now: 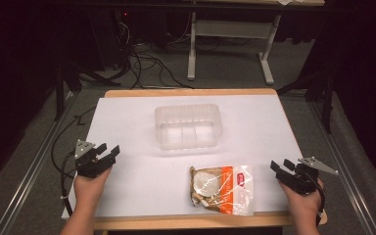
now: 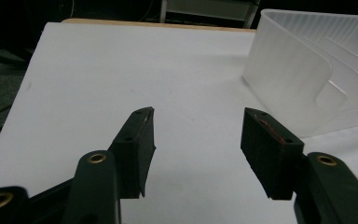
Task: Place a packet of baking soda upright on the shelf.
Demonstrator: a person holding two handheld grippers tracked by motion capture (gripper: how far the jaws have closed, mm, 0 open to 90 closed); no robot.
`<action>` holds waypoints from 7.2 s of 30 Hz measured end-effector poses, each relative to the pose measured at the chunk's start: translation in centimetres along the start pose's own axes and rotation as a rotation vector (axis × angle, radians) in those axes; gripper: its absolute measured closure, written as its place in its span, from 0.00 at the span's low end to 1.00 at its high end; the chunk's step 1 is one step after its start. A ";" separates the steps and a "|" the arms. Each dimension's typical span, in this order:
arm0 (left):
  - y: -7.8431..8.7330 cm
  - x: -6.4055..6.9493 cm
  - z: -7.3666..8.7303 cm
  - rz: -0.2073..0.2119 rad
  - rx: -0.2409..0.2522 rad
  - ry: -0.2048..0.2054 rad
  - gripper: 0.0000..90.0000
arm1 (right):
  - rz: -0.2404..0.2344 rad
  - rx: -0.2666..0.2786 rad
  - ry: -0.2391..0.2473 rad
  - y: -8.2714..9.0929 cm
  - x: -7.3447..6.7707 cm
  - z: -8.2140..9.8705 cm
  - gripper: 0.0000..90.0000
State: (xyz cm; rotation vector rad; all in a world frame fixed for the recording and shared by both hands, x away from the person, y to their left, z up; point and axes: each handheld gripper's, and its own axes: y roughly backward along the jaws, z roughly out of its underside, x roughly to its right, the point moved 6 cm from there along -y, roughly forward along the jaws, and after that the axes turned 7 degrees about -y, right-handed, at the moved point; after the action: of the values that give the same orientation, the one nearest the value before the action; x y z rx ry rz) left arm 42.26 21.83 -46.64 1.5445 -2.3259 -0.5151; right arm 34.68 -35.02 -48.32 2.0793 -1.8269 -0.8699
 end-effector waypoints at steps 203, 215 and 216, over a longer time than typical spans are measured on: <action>-1.5 3.5 1.0 0.130 -0.111 -0.212 0.45 | -0.362 0.089 0.217 4.3 -11.5 0.4 0.75; -1.6 3.8 1.1 0.135 -0.116 -0.228 0.45 | -0.349 0.121 0.139 2.0 -11.3 0.1 0.87; -1.6 3.8 1.1 0.136 -0.116 -0.230 0.45 | -0.341 0.124 0.144 1.8 -11.3 0.0 0.90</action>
State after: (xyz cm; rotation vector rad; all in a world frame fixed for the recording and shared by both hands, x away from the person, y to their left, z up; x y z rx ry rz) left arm 41.64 17.90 -48.12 1.3251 -2.4973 -0.8155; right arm 32.75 -24.48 -44.22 2.5081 -1.5142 -0.6709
